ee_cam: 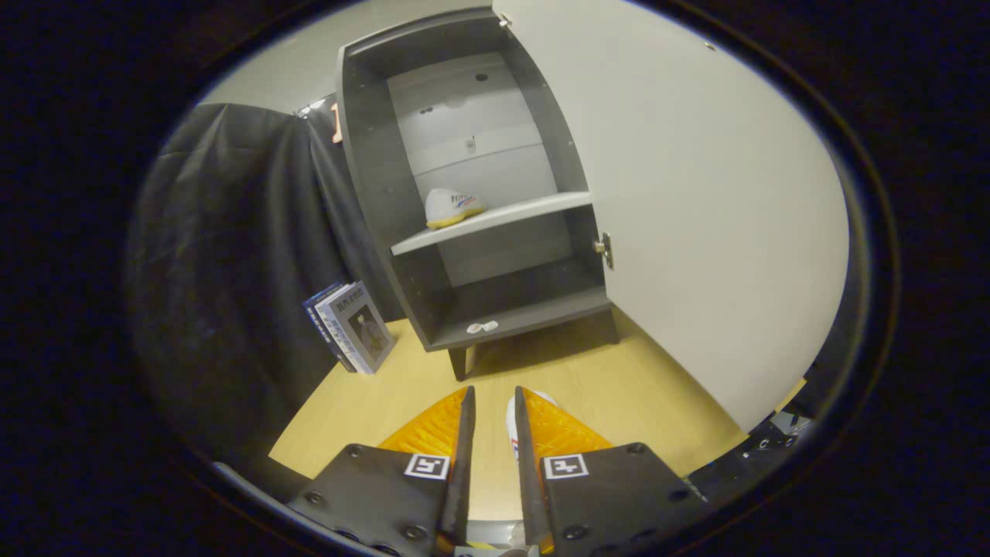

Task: Open the shoe cabinet door, grab the shoes and put them into the shoe cabinet, then close the shoe cabinet door.

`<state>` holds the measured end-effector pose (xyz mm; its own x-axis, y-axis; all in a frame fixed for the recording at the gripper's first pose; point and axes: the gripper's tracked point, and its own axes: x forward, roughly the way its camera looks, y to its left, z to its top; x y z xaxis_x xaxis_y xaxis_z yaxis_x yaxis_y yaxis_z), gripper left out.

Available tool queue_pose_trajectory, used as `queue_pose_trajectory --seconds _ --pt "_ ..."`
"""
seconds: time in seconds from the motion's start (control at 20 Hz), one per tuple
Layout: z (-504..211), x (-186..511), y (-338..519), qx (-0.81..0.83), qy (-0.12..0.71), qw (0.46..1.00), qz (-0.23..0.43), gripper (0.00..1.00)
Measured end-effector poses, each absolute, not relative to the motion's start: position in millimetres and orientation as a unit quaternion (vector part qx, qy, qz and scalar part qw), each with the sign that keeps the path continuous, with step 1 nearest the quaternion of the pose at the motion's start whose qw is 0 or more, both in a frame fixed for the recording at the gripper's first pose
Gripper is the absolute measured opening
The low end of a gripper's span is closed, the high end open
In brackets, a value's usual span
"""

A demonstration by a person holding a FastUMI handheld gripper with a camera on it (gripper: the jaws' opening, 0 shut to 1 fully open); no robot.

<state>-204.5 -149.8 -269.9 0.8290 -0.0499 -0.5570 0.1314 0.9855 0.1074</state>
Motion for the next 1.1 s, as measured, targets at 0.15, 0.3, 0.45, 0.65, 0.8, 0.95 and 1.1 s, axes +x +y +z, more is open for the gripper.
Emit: queue_pose_trajectory --seconds 0.15,0.3,0.45,0.65,0.8,0.95,1.1 --pt "-318.2 -208.3 -154.0 0.082 0.333 0.937 -0.058 0.29" --pt "-360.5 -219.1 -157.5 0.095 0.376 0.919 -0.065 0.29" --pt "-395.8 -222.0 -159.3 0.110 0.405 0.905 -0.073 0.29" --pt "-428.0 -223.4 -167.5 0.129 0.425 0.891 -0.089 0.29" --pt "-442.1 -220.4 -169.8 0.148 0.427 0.887 -0.091 0.28" --pt "-446.8 -210.1 -165.5 0.164 0.417 0.890 -0.083 0.27" --pt "-452.5 -197.1 -161.9 0.183 0.406 0.892 -0.076 0.27"
